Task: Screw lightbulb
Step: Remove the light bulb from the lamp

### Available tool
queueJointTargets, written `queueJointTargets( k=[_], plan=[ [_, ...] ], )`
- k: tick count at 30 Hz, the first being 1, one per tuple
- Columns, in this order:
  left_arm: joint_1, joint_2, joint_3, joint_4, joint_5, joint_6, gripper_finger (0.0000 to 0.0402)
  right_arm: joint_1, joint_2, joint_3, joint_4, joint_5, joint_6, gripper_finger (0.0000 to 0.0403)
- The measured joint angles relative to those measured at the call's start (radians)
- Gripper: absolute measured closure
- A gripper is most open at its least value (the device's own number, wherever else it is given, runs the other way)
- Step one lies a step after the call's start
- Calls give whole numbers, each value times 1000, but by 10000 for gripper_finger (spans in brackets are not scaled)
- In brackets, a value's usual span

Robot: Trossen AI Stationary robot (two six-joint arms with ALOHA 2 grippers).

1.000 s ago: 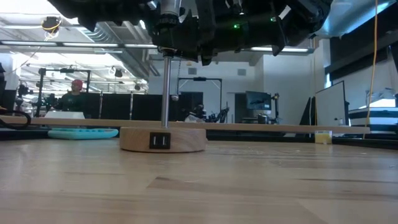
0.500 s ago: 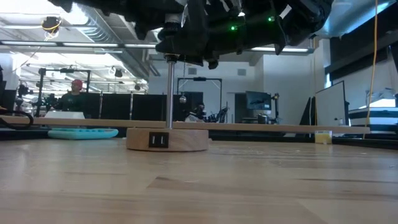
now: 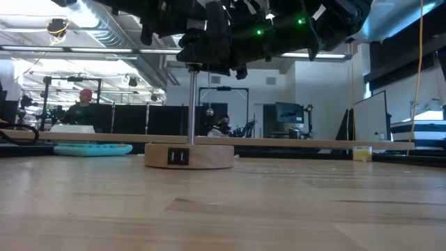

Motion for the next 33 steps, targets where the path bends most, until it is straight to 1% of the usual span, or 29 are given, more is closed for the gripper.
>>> queueJointTargets(
  k=[2,4,7,10,15,17,19,22,28,30,33],
  plan=[
    [0,-10,-4,-27,17,8,198,-1,0,2,-4,-3,-3,242],
    [2,-29,-4,-44,61,11,162,-1,0,2,-4,-4,-3,242],
    [2,-64,-1,-56,86,-1,128,-2,0,2,-5,-5,-7,242],
    [0,-105,-2,-140,132,-10,114,-1,0,2,-5,-11,-12,242],
    [20,-218,-2,-340,222,20,116,-2,0,2,-2,-36,-15,247],
    [64,-258,-2,-403,334,57,119,-2,0,2,-2,-46,-16,247],
    [130,-279,-2,-409,465,94,122,-2,0,2,-1,-51,-20,247],
    [242,-279,-2,-411,695,163,127,-2,0,2,9,-65,-29,247],
    [464,-272,-2,-367,1117,263,138,-2,0,2,21,-101,-50,247],
    [528,-266,-2,-351,1241,285,142,-2,0,2,22,-114,-52,247],
    [606,-225,-2,-281,1416,286,146,-2,0,2,23,-115,-51,247]
  ],
)
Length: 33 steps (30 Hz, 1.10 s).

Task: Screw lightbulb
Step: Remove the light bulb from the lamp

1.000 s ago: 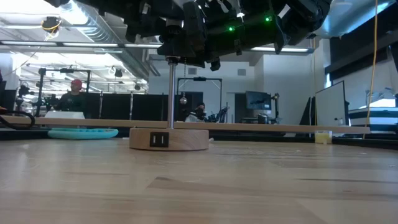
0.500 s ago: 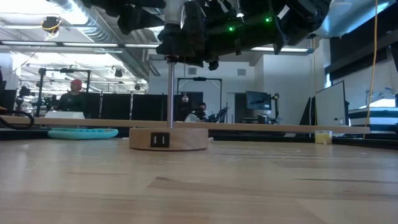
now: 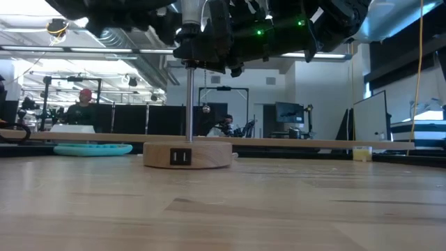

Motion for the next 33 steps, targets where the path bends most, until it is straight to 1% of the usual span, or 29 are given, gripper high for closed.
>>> queueJointTargets(
  k=[3,5,8,13,15,17,19,21,26,30,31,33],
  plan=[
    [43,74,0,89,147,-24,146,-1,0,0,1,0,1,247],
    [55,130,1,143,217,-38,147,-4,0,0,1,0,2,247],
    [59,206,26,152,307,-45,147,-9,0,0,1,0,5,247],
    [48,290,94,153,395,-34,147,-14,0,0,-1,-1,14,247],
    [51,303,116,147,438,-40,147,-14,0,0,-2,-1,9,247],
    [51,304,130,152,453,-41,149,-14,0,0,-4,-1,11,247],
    [51,304,137,153,453,-41,157,-14,0,0,-5,-2,13,247],
    [51,304,139,152,450,-48,176,-14,0,0,-5,-2,12,247],
    [42,304,139,144,373,-29,259,-14,0,0,-8,-2,19,247],
    [25,290,139,129,310,-45,260,-13,0,-1,-7,13,26,247],
    [14,280,139,112,276,-49,260,-13,0,-1,-8,21,32,247],
    [-15,245,139,54,166,-42,260,-13,0,-1,-7,43,39,247]
  ],
)
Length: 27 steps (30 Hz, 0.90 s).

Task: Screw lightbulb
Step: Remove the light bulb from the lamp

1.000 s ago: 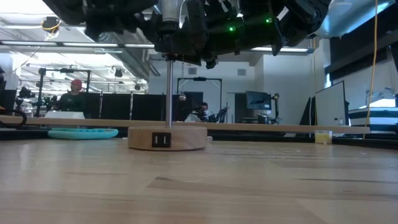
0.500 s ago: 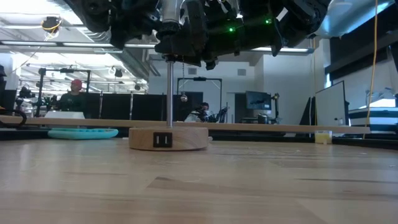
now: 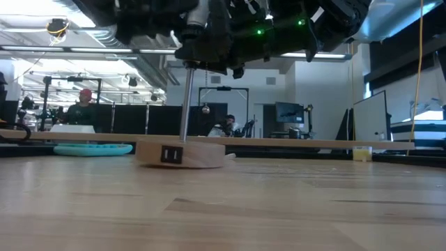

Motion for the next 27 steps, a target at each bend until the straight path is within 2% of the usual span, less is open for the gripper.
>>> queueJointTargets(
  k=[3,8,13,16,18,20,25,27],
  plan=[
    [-75,-62,0,-87,-249,13,260,2,-1,0,-4,44,6,247],
    [-261,-118,3,-168,-756,-27,260,1,-1,0,-2,91,26,247],
    [-443,-110,5,-174,-1260,-156,260,0,-1,2,-3,91,38,248],
    [-514,-98,4,-170,-1488,-282,260,-1,0,3,-11,103,38,248],
    [-547,-92,1,-163,-1581,-343,261,-2,2,2,-10,97,41,249],
    [-559,-79,1,-149,-1612,-378,261,-1,2,2,-10,99,38,249],
    [-562,-70,1,-141,-1598,-357,257,-1,2,2,-9,98,38,249],
    [-562,-70,1,-138,-1594,-347,234,0,2,1,-9,97,38,249]
  ],
)
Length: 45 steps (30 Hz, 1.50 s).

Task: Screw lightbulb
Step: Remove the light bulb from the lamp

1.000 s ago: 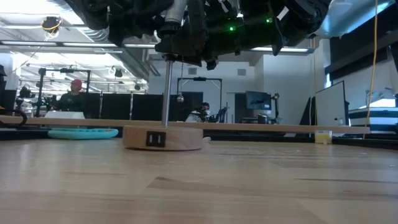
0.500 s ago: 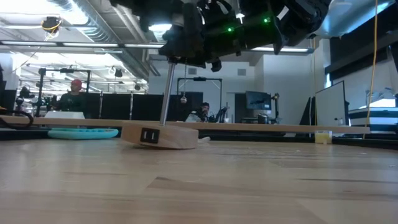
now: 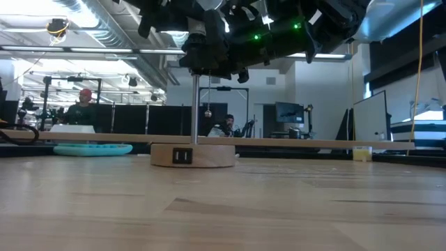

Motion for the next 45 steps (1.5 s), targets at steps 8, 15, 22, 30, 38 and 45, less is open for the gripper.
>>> queueJointTargets(
  k=[8,15,22,30,38,45],
  plan=[
    [-1,1,-3,-17,17,23,158,0,0,0,9,-8,5,235],
    [0,2,-3,-25,15,36,153,0,-3,1,9,-8,6,95],
    [-1,-15,-3,-59,16,47,152,10,-64,1,-113,-8,2,57],
    [-3,-68,-2,-93,121,70,151,31,-155,1,-251,-8,-22,62],
    [12,-113,-2,-126,171,104,150,28,-166,1,-281,-9,-22,62],
    [-13,-219,-1,-306,175,74,150,28,-211,1,-318,-9,-22,62]
  ],
)
